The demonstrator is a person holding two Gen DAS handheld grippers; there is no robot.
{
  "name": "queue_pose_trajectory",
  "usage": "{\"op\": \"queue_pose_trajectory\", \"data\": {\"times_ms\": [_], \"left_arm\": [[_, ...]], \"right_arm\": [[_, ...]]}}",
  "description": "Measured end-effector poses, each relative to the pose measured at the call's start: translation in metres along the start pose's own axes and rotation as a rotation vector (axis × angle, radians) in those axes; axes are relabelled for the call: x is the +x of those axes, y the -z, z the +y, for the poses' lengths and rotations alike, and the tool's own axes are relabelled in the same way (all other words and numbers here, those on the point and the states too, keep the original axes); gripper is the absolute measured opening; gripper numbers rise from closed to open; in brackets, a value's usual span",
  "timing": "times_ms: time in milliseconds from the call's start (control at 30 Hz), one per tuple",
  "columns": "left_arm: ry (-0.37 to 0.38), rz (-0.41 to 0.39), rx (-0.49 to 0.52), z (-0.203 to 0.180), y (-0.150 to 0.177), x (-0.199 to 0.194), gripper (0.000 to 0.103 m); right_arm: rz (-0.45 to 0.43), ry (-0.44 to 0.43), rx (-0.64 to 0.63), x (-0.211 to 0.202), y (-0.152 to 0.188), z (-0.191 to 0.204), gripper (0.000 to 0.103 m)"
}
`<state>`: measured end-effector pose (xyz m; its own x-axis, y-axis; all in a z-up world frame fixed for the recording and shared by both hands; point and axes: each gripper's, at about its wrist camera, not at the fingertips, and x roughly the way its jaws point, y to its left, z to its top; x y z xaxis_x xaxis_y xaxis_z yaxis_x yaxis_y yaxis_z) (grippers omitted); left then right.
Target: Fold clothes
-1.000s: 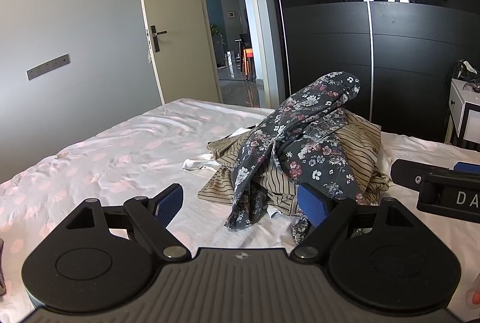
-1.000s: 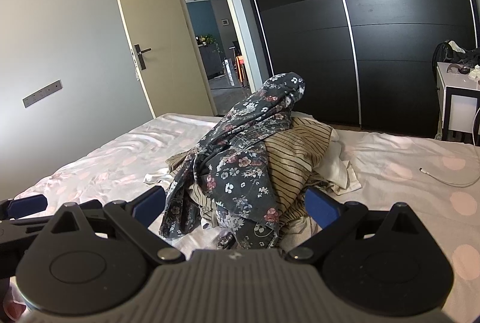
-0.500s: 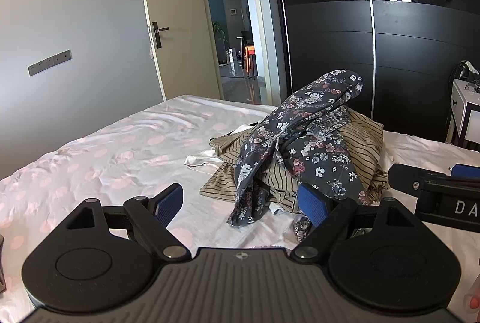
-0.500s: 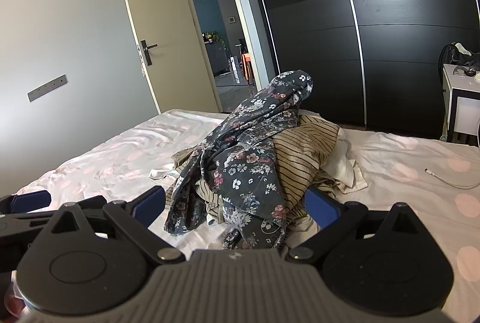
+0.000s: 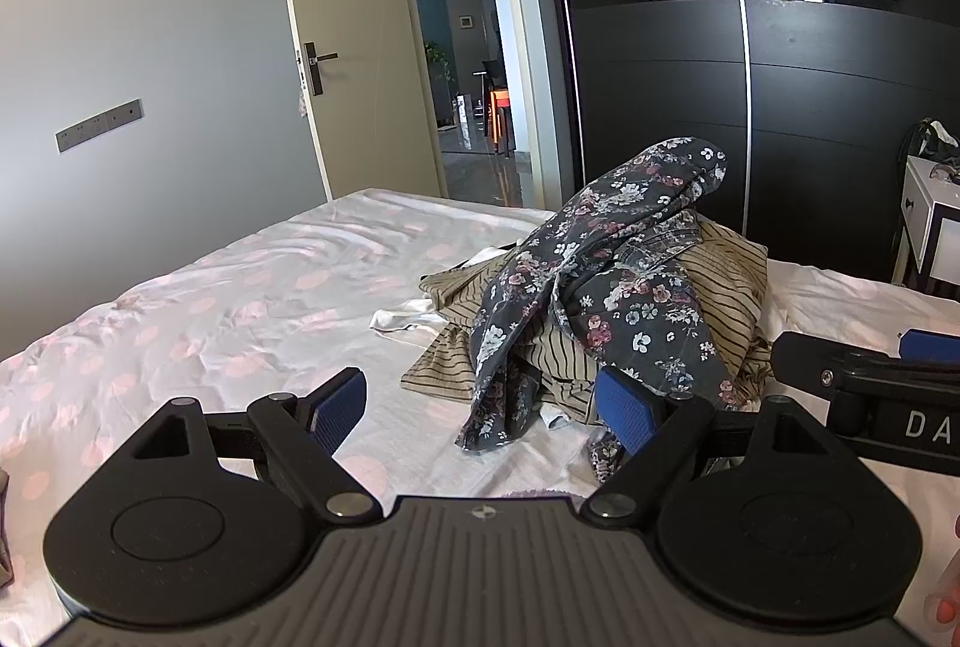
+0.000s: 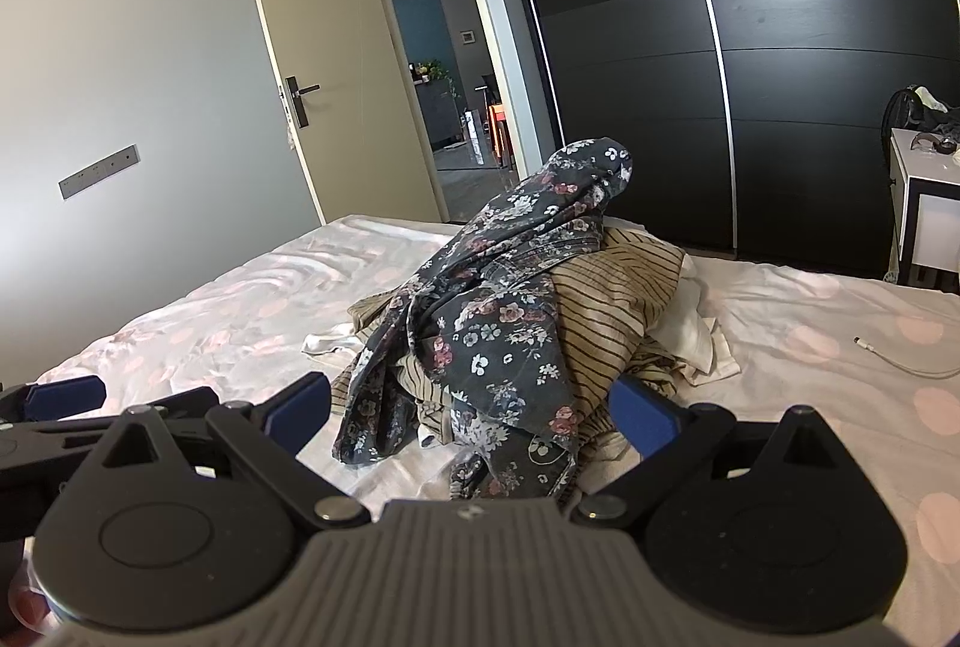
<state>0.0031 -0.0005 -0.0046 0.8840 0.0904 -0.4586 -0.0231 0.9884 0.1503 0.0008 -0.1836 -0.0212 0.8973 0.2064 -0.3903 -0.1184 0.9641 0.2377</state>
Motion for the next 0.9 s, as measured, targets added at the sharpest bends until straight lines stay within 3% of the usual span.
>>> {"op": "queue_pose_trajectory", "data": {"times_ms": [367,600,900], "left_arm": [[0.002,0.005,-0.005,0.0021,0.0003,-0.0002,0.084],[0.000,0.009,-0.008,0.0033,0.0008,0.0002,0.084],[0.000,0.012,-0.003,0.0027,0.0020,0.0007,0.084]], "right_arm": [[0.006,-0.004,-0.001,0.0012,0.0013,0.0016,0.100],[0.010,0.019,-0.074,0.0005,0.0029,0.0083,0.100],[0.015,0.026,-0.044,0.0016,0.0046,0.0049,0.100]]}}
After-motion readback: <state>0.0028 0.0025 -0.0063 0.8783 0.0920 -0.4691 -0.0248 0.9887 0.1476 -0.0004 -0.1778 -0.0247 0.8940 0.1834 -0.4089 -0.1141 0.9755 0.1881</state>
